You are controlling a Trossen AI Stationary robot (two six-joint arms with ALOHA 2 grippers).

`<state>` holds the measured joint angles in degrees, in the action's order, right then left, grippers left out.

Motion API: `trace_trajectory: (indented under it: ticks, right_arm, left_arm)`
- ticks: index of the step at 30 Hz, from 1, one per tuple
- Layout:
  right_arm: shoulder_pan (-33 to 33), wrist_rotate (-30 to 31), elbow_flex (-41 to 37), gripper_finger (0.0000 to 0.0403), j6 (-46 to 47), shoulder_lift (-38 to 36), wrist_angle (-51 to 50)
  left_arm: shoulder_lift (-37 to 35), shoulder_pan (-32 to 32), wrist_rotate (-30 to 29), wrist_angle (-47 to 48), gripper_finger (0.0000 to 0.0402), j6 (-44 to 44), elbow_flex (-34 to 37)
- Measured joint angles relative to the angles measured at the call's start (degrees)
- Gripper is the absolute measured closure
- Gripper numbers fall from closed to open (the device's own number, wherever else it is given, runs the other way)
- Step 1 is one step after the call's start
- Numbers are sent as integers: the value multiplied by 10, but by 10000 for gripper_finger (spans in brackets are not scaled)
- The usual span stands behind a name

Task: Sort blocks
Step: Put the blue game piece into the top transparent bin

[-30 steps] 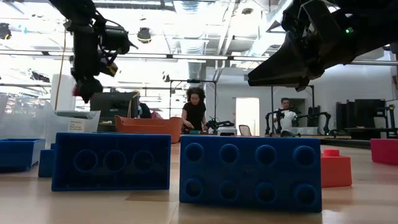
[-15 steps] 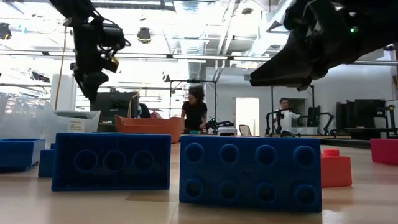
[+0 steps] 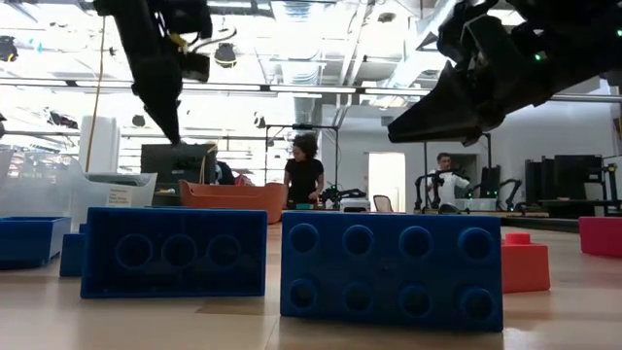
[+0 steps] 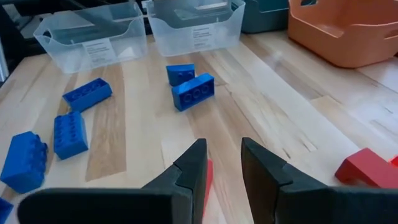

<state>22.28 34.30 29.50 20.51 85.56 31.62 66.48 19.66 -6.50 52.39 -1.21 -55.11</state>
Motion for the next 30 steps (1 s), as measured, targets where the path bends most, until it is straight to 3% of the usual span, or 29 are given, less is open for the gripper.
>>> trace_trajectory:
  ticks: [7,14,21,25,30]
  right_arm:
    - [0,0,0,294,0,0,-4]
    - [0,0,0,294,0,0,-4]
    - [0,0,0,294,0,0,-5]
    - [0,0,0,294,-4,0,-7]
    - [0,0,0,294,-5,0,-10]
  left_arm:
    - [2,-180,-5,-44,169,-95,0]
    - [46,-263,-22,-68,169,-245,0]
    - [161,-336,-67,-94,169,-323,-12]
    - [211,-341,-90,-97,169,-252,-63]
    - [265,-342,-84,-94,169,-32,-123]
